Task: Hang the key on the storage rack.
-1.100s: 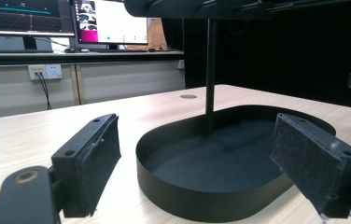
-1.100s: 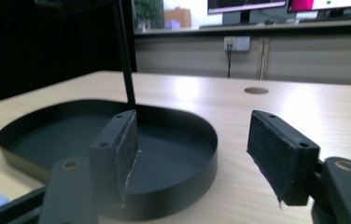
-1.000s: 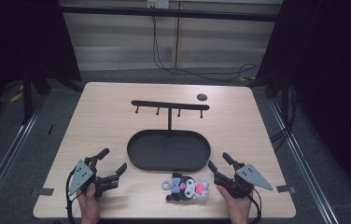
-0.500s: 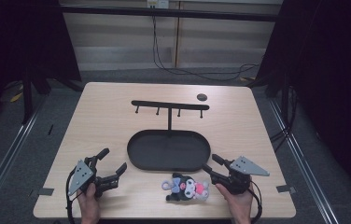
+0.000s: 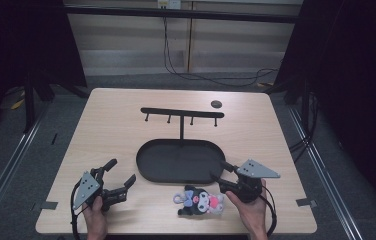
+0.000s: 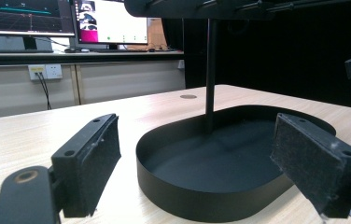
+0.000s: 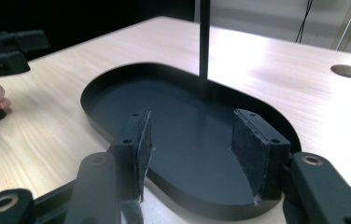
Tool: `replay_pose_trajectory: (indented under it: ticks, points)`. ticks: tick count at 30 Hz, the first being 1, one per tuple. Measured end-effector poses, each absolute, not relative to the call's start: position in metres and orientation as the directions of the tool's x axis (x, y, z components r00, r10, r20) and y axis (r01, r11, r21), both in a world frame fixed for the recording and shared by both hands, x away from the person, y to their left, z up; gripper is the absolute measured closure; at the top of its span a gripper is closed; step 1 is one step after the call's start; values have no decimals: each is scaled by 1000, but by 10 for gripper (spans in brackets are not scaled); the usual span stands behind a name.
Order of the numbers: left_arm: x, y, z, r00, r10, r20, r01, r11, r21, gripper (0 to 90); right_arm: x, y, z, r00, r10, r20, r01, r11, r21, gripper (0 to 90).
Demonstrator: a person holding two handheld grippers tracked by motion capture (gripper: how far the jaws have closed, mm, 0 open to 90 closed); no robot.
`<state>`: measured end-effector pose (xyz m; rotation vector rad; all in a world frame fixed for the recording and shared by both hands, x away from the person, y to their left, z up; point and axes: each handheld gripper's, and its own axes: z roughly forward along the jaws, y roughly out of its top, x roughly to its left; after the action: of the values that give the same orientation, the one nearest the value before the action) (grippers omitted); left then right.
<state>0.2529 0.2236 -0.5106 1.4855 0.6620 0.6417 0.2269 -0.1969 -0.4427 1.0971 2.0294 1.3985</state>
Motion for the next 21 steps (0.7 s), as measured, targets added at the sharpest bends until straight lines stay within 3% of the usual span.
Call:
replay_pose_trajectory:
  ticks: [6,13,18,21]
  points:
    - [253,224,-511,673,740,-6,17,-8,1000,153,235,-192,-435,-618,777,119,448,224,865,569]
    - [253,224,-511,673,740,-5,17,-9,1000,154,242,-179,-428,-682,718,141,495,310,812,537]
    - [253,224,-511,672,741,-6,17,-8,1000,147,247,-163,-426,-734,663,148,502,383,775,458]
    - [253,223,-511,668,744,-8,20,-7,1000,147,251,-156,-426,-719,680,145,525,393,755,430]
